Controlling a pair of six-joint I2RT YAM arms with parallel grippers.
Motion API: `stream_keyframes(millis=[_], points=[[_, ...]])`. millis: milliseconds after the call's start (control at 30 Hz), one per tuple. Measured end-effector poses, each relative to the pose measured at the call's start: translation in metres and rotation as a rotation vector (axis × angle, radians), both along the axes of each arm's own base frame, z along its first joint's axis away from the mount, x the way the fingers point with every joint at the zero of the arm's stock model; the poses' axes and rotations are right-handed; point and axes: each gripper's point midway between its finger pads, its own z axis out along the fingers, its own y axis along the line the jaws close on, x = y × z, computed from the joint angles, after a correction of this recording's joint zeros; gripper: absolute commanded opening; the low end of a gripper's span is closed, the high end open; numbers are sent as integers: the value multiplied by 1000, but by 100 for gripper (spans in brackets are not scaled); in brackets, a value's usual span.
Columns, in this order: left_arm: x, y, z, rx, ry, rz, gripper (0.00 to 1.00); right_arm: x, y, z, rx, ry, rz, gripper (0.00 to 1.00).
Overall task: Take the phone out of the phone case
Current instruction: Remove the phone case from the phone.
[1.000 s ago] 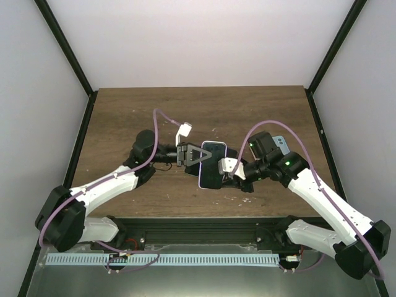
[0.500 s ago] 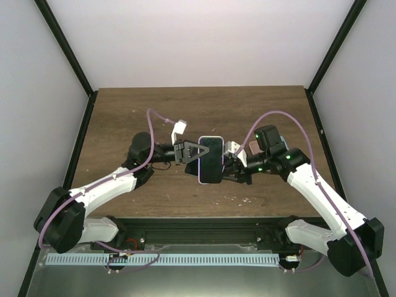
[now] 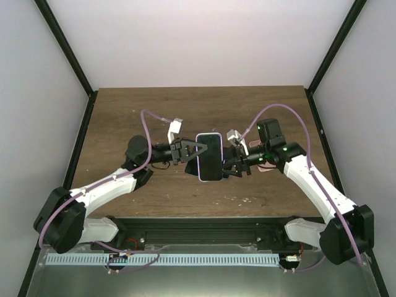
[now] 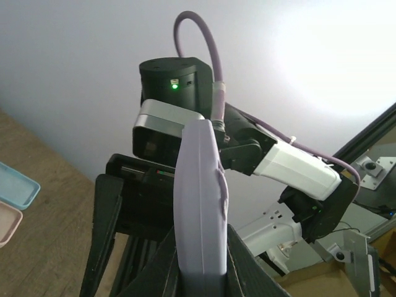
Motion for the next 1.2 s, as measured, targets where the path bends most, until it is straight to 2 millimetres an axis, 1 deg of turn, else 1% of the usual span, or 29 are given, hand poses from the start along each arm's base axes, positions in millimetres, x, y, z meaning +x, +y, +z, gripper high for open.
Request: stream_keyframes(millis=[133, 267, 367, 433, 467, 600, 633, 733, 800, 833, 900, 967, 1033, 1100, 1200], points=[[-2, 1, 7, -26, -26, -5, 0, 0, 4, 11, 59, 41, 26, 60], [-3, 1, 8, -39, -45, -11, 0, 3, 7, 19, 97, 75, 40, 60], [-1, -1, 7, -49, -55, -9, 0, 6, 7, 22, 111, 94, 38, 57], [1, -1, 7, -56, -60, -3, 0, 7, 7, 24, 121, 103, 40, 50], [2, -2, 7, -59, -61, -2, 0, 7, 7, 24, 126, 105, 43, 45], [8, -5, -2, -48, -42, 6, 0, 5, 6, 17, 135, 135, 48, 21], [11, -6, -5, -38, -33, 11, 0, 5, 5, 15, 134, 144, 47, 17], [19, -10, -20, -2, 6, 26, 0, 5, 3, 2, 122, 184, 31, 10], [24, -12, -30, 23, 28, 30, 0, 6, 1, -9, 106, 207, 8, 1], [27, -13, -35, 34, 40, 35, 1, 7, 1, -12, 102, 208, 0, 1], [35, -14, -45, 54, 66, 44, 9, 10, 0, -22, 88, 212, -23, 1], [44, -14, -57, 75, 94, 50, 25, 17, -1, -33, 67, 223, -60, 1], [59, -15, -70, 94, 128, 81, 35, 25, -1, -41, 47, 233, -95, 1], [77, -12, -88, 120, 186, 133, 43, 37, 0, -49, 20, 223, -143, 1], [95, -2, -111, 151, 262, 198, 49, 52, -2, -61, -25, 211, -229, 1]])
